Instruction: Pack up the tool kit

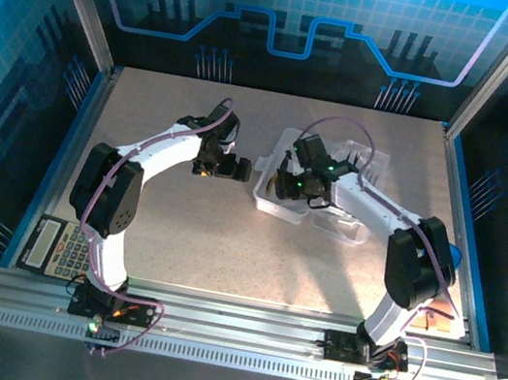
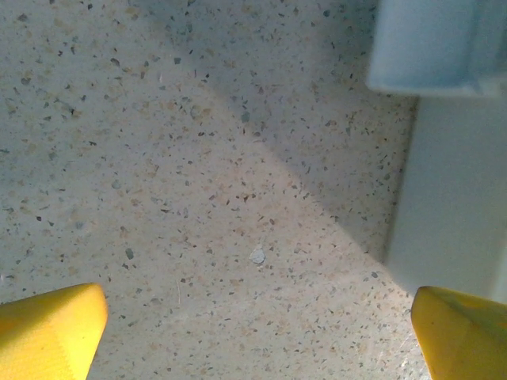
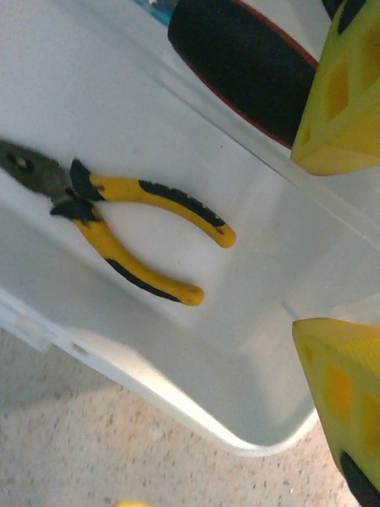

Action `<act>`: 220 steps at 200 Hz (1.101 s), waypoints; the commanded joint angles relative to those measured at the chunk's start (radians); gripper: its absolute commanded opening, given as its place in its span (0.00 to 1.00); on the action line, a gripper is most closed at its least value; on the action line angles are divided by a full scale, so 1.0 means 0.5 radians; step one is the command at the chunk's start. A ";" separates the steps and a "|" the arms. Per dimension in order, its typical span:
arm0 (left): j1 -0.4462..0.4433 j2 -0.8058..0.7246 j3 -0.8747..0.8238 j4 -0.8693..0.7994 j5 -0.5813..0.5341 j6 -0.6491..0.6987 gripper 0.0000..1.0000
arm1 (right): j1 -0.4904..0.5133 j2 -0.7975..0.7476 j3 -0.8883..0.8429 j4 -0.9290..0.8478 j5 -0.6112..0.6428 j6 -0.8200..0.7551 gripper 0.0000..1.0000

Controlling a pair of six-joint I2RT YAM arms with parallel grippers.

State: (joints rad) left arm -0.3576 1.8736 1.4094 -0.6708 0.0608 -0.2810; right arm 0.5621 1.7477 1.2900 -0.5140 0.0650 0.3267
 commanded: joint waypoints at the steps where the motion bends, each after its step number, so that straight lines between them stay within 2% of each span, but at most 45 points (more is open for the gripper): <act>1: 0.021 -0.094 -0.046 -0.007 0.032 0.040 0.99 | 0.116 0.150 0.067 -0.046 -0.220 0.061 0.51; 43: 0.039 -0.109 -0.077 0.011 0.047 0.042 0.99 | 0.143 0.139 0.117 -0.089 -0.217 0.052 0.51; 79: 0.040 -0.086 -0.070 0.034 0.090 0.026 0.99 | 0.128 -0.048 0.117 -0.185 -0.141 0.018 0.54; 111: 0.037 -0.064 -0.082 0.081 0.163 -0.006 0.99 | 0.082 -0.364 0.067 -0.254 -0.123 0.021 0.67; 137: 0.024 -0.030 -0.065 0.096 0.190 -0.021 0.99 | 0.041 -0.707 -0.026 -0.419 0.013 0.075 0.74; 171: -0.022 0.004 -0.033 0.113 0.210 -0.025 0.99 | -0.007 -1.275 -0.304 -0.721 0.207 0.400 0.76; 220: -0.146 0.044 -0.025 0.161 0.268 -0.049 0.99 | -0.005 -2.039 -1.031 -0.961 0.328 1.130 0.76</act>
State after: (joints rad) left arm -0.3973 1.8763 1.3846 -0.6067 0.1516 -0.2890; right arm 0.5652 0.8391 0.9310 -0.8764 0.1780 0.6556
